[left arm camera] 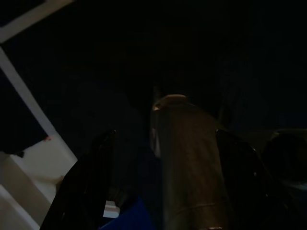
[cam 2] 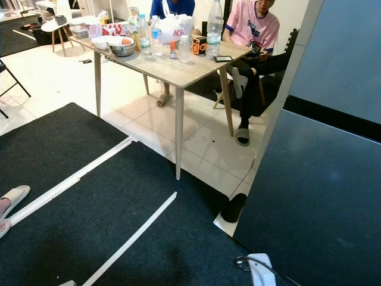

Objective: Restocking fridge

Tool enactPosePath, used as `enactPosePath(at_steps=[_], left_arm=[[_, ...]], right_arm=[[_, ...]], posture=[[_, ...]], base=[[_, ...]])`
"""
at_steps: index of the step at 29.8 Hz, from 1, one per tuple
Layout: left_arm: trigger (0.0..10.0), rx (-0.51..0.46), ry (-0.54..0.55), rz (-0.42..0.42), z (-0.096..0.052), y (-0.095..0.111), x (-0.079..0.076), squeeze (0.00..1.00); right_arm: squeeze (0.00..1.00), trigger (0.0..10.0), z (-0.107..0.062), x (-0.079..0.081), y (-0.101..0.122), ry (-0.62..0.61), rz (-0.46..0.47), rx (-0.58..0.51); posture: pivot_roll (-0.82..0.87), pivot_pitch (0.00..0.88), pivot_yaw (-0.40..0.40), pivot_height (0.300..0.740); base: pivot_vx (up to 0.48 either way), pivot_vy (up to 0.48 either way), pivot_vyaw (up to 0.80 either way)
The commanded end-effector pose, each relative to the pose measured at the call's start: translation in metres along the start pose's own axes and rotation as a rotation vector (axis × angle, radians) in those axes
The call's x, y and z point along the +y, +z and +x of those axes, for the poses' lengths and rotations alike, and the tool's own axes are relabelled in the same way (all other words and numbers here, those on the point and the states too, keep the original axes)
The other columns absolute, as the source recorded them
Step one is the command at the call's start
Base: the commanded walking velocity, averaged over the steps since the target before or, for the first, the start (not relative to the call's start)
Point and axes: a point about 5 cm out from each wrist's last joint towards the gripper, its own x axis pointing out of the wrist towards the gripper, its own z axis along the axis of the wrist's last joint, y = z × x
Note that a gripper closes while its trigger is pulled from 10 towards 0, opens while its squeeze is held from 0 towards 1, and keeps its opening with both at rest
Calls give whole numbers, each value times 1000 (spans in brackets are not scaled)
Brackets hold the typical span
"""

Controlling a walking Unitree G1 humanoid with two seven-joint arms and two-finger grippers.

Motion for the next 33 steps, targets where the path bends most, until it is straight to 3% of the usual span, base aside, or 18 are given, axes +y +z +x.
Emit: enactPosePath(at_steps=[1, 7, 11, 16, 18, 20, 24, 26, 27, 28, 31, 33], left_arm=[[10000, -6, 40, 17, -1, -1, 5, 0], [10000, -22, 131, 61, -2, 1, 10, 0], [10000, -13, 265, 186, -3, 3, 18, 0], [10000, -13, 294, 205, -4, 3, 20, 0], [10000, -57, 362, 305, -4, 30, 30, 0], [10000, -112, 404, 338, -6, 55, 40, 0], [10000, -168, 385, 249, -7, 66, 40, 0], [10000, -203, 307, 115, -4, 71, 31, 0], [10000, -228, 236, -10, -1, 75, 22, 0], [10000, -228, 236, -10, -1, 75, 22, 0], [10000, -234, 183, -112, 1, 75, 16, 0], [10000, -229, 170, -124, 1, 75, 15, 0]], right_arm=[[0, 10000, 0, -2, 9, -7, 60, -47], [0, 10000, 0, -2, 13, -9, 62, -53], [0, 10000, 1, 4, 10, -7, -36, -23], [0, 10000, 1, 5, 10, -6, -36, -22], [0, 10000, 2, 6, 10, -4, -37, -22], [0, 10000, 2, 7, 12, -3, -38, -25], [0, 10000, 2, 7, 13, 0, -31, -29], [0, 10000, 2, 8, 15, 1, 3, -36], [0, 10000, 2, 8, 16, 0, 53, -45], [0, 10000, 2, 8, 16, 0, 53, -45], [0, 10000, 2, 7, 18, -1, 106, -53], [0, 10000, 2, 7, 18, -5, 138, -58]], posture=[[-10, 0, 34, 740], [-4, 0, 34, 740], [-2, 0, 36, 740], [-2, 0, 36, 740], [1, 0, 34, 740], [1, 0, 34, 740], [1, 0, 34, 740], [1, 0, 34, 740], [1, 0, 34, 740], [1, 0, 34, 740], [1, 0, 34, 740], [-2, 0, 37, 740]], base=[[0, 0, 0], [0, 0, 0], [0, 0, 0], [0, 0, 0], [0, 0, 0], [0, 0, 0], [0, 0, 0], [0, 0, 0], [0, 0, 0], [0, 0, 0], [0, 0, 0], [0, 0, 0]])
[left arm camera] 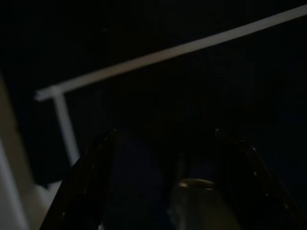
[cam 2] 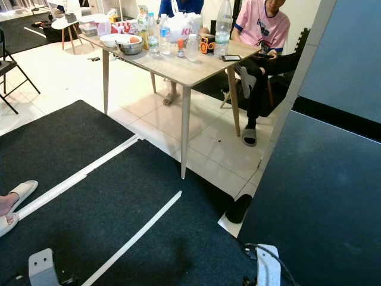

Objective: Restocking fridge

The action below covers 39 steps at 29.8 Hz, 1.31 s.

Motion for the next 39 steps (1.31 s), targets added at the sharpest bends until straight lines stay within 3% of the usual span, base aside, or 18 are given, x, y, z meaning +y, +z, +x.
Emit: enactPosePath(at_steps=[1, 6, 9, 11, 13, 15, 21, 27, 31, 39], left_arm=[[10000, 11, -9, -29, 0, -2, -2, 0], [10000, 39, -77, -25, 0, -6, -12, 0], [10000, 85, -136, 108, -2, -18, -21, 0], [10000, 116, -166, 220, -4, -27, -26, 0], [10000, 137, -174, 228, -6, -34, -27, 0], [10000, 142, -171, 215, -6, -36, -27, 0], [10000, 165, -167, 212, -8, -42, -24, 0], [10000, 179, -159, 249, -8, -42, -21, 0], [10000, 191, -144, 320, -7, -40, -19, 0], [10000, 199, -149, 328, -8, -43, -18, 0]], right_arm=[[0, 10000, 1, 2, 3, 1, 38, -13], [0, 10000, 0, 1, 5, -10, 91, -26], [0, 10000, 1, 1, 7, -5, 32, -20], [0, 10000, 1, 4, 5, 14, -124, 5], [0, 10000, 1, 11, -3, 64, -338, 49], [0, 10000, 1, 13, -5, 77, -358, 59], [0, 10000, 1, 17, -7, 81, -288, 57], [0, 10000, 2, 18, -2, 72, -312, 58], [0, 10000, 1, 13, -2, 65, -344, 65], [0, 10000, -1, 6, -14, 64, -377, 89]], posture=[[-2, 0, 37, 740], [-4, 0, 37, 740], [-4, 0, 37, 740], [-4, 0, 37, 740], [-4, 0, 37, 740], [-4, 0, 37, 740], [0, 0, 30, 740], [2, 0, 27, 740], [1, 0, 26, 740], [-2, 0, 29, 740]], base=[[0, 0, 0], [0, 0, 0], [0, 0, 0], [0, 0, 0], [0, 0, 0], [0, 0, 0], [0, 0, 0], [0, 0, 0], [0, 0, 0], [0, 0, 0]])
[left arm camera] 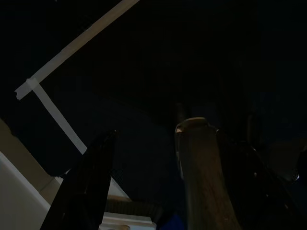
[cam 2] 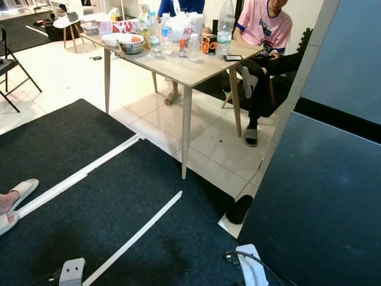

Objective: Restocking fridge

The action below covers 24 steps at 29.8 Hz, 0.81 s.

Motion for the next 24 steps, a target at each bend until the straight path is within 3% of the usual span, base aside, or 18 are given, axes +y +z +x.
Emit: enactPosePath(at_steps=[1, 6, 17, 19, 24], left_arm=[[10000, 15, 14, 19, -1, -3, 7, 0], [10000, 25, 8, 21, -1, -3, 7, 0], [10000, 22, 10, 26, -1, -1, 8, 0], [10000, 14, 2, 29, 1, 6, -1, 0], [10000, 18, -3, 30, 2, 5, -4, 0]], right_arm=[[0, 10000, 0, -1, 0, 0, -14, -11], [0, 10000, 0, 0, -7, 0, -32, 11], [0, 10000, 1, 8, -2, 4, -36, 5], [0, 10000, 1, 8, -1, 5, -36, 2], [0, 10000, 0, 1, 0, -4, -36, 2]], posture=[[-2, 0, 29, 740], [0, 0, 30, 740], [0, 0, 30, 740], [-1, 0, 30, 740], [-1, 0, 31, 740]], base=[[0, 0, 0], [266, 0, 0], [290, 0, 0], [300, 0, 0], [303, 0, 0]])
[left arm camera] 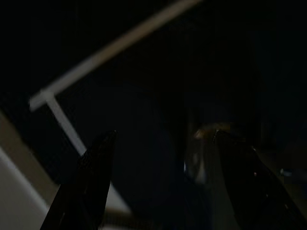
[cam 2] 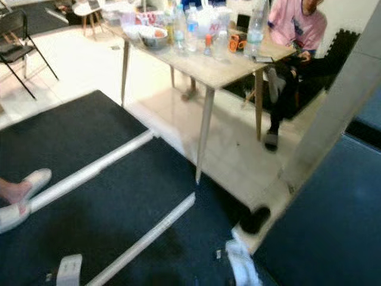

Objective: Restocking fridge

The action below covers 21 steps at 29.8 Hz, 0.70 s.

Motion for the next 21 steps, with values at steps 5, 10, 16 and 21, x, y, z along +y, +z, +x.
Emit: enactPosePath(at_steps=[5, 10, 16, 21], left_arm=[[10000, 42, -9, 12, -2, -17, -4, 0], [10000, 48, -8, 13, -2, -21, -4, 0], [10000, 60, -10, 14, -4, -30, -3, 0], [10000, 70, -12, 16, -5, -37, -4, 0]], right_arm=[[0, 10000, -3, -17, -5, -32, 5, 15], [0, 10000, -4, -18, -5, -36, 13, 12], [0, 10000, -3, -17, -4, -36, 15, 9], [0, 10000, -2, -14, 0, -31, 14, 4]], posture=[[-1, 0, 31, 740], [0, 0, 30, 740], [-2, 0, 31, 740], [-2, 0, 31, 740]], base=[[302, 0, 0], [292, 0, 0], [304, 0, 0], [378, 0, 0]])
